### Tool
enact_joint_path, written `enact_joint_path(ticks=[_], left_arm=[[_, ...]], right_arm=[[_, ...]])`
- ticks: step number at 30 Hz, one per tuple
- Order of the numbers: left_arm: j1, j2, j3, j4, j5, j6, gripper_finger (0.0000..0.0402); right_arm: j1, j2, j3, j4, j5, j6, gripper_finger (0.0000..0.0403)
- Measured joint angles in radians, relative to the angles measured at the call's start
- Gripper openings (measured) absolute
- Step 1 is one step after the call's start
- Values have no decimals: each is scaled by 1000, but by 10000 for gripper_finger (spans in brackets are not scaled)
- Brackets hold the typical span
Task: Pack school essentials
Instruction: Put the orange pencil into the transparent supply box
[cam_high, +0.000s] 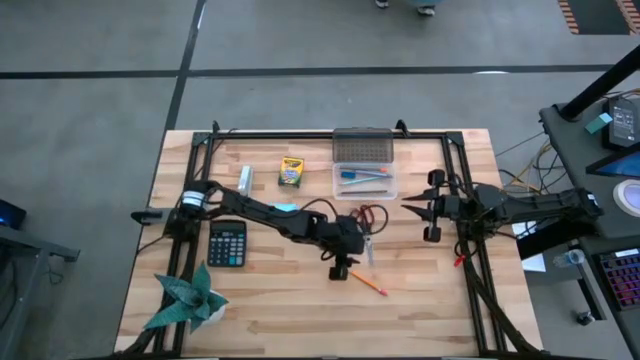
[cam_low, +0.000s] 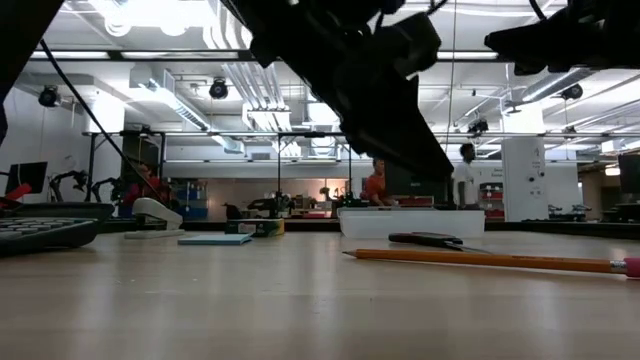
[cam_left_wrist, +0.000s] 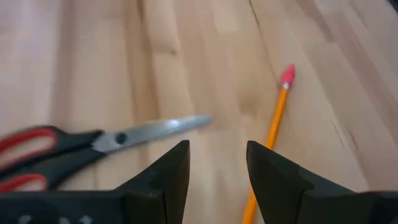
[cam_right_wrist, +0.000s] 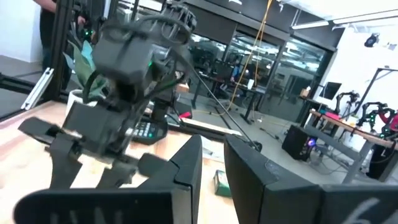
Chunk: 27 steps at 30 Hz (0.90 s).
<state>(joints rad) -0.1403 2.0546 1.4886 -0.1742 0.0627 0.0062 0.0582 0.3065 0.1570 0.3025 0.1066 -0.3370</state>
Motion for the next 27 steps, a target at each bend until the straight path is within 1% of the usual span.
enact_joint_path(ticks=[4, 9, 24, 25, 27], left_arm=[[-21, 37, 12, -3, 60, 4, 141], [-43, 58, 12, -11, 68, 9, 141], [-49, 92, 10, -12, 62, 40, 141], [-50, 99, 11, -7, 54, 51, 141], [-59, 108, 12, -11, 7, 71, 141]], right_arm=[[0, 0, 1, -8, 0, 1, 59], [0, 1, 1, -13, 0, 0, 59], [0, 1, 2, -11, 0, 6, 59], [0, 1, 2, -12, 0, 6, 59], [0, 1, 2, -12, 0, 6, 59]])
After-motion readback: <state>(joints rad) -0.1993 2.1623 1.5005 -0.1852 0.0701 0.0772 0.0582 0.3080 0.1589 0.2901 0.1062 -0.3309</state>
